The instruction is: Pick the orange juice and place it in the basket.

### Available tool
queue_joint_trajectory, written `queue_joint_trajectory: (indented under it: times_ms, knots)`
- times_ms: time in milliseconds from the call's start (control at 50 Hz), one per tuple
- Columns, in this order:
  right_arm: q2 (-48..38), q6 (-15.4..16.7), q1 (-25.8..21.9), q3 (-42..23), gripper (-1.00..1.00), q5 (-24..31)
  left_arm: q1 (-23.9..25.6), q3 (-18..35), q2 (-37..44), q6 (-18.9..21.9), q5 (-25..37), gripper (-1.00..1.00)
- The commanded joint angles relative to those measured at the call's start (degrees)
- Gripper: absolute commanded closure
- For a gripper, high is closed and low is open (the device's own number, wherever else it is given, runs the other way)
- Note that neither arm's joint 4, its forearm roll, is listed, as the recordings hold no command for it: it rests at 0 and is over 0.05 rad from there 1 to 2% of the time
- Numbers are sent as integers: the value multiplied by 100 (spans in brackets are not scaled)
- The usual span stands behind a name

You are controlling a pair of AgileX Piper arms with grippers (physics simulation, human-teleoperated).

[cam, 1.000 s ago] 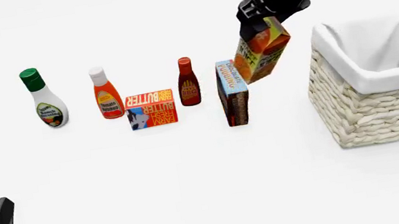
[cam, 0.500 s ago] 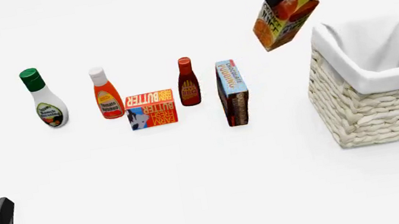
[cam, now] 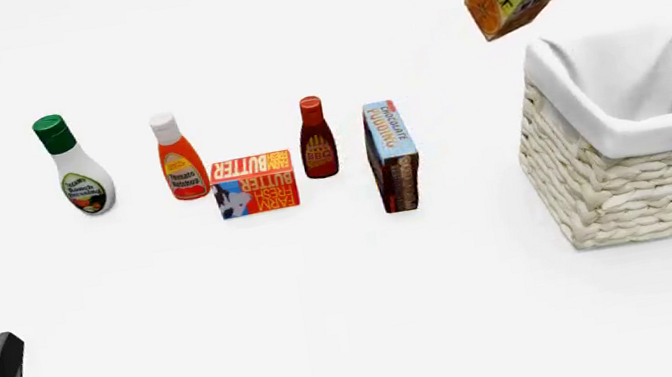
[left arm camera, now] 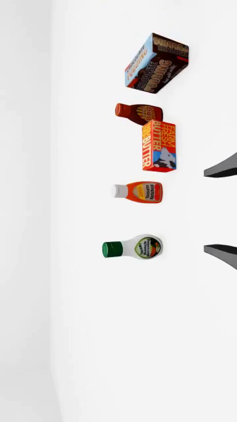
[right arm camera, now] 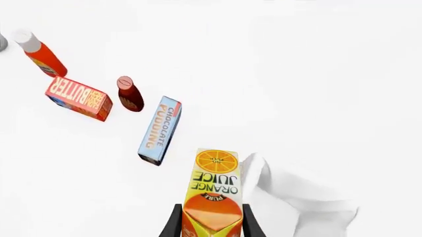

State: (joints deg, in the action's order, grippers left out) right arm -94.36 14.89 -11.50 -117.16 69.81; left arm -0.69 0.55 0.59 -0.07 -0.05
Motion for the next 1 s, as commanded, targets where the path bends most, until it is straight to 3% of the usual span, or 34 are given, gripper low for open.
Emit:
queue_joint_trajectory:
  times_ms: [20, 820, 1000]
  knots:
    - [198, 40, 298, 2, 100, 9, 18, -15, 0, 2, -12, -100]
    - [817, 195, 1496, 592, 100, 9, 18, -15, 0, 1, -12, -100]
    - [852, 59, 1661, 686, 100, 9, 17, -15, -1, 1, -12, -100]
